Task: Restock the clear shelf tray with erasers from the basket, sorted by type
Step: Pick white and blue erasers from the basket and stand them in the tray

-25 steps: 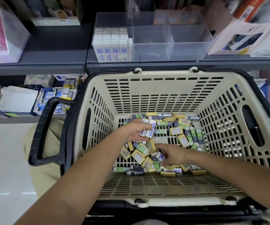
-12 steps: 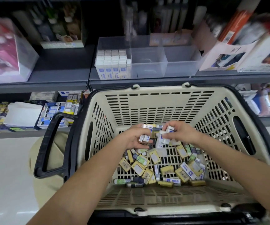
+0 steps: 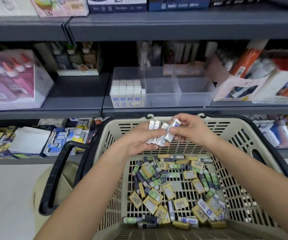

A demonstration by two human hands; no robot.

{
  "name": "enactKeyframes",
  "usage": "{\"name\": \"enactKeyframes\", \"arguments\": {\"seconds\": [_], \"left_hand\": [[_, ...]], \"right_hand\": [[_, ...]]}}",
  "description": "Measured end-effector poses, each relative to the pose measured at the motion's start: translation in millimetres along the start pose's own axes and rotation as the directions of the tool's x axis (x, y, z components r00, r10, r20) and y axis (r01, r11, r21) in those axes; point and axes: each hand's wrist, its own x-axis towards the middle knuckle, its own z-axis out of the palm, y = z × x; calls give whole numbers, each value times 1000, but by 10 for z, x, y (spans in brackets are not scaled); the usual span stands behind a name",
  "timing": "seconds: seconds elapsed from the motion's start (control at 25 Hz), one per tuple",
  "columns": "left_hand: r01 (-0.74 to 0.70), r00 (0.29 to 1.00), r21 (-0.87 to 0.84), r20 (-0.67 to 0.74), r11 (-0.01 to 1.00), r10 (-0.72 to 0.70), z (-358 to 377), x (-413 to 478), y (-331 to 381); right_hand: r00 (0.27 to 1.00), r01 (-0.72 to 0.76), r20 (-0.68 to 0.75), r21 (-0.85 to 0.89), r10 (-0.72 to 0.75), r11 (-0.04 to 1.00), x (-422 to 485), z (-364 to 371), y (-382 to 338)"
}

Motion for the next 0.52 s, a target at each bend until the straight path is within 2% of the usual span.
{"name": "enactKeyframes", "arguments": {"seconds": [0.2, 0.4, 0.52], "left_hand": [[-145, 970, -61, -208, 988, 129, -216, -66, 305], [-317, 899, -126, -356, 940, 255, -434, -12, 402], [-376, 846, -132, -452, 917, 282, -536, 46, 346]], "right_hand": [[1000, -1, -17, 126, 4, 992, 217, -46, -305], [997, 54, -54, -44, -56, 998, 459, -43, -525], [988, 103, -105, -63, -109, 993, 652, -68, -663]]}}
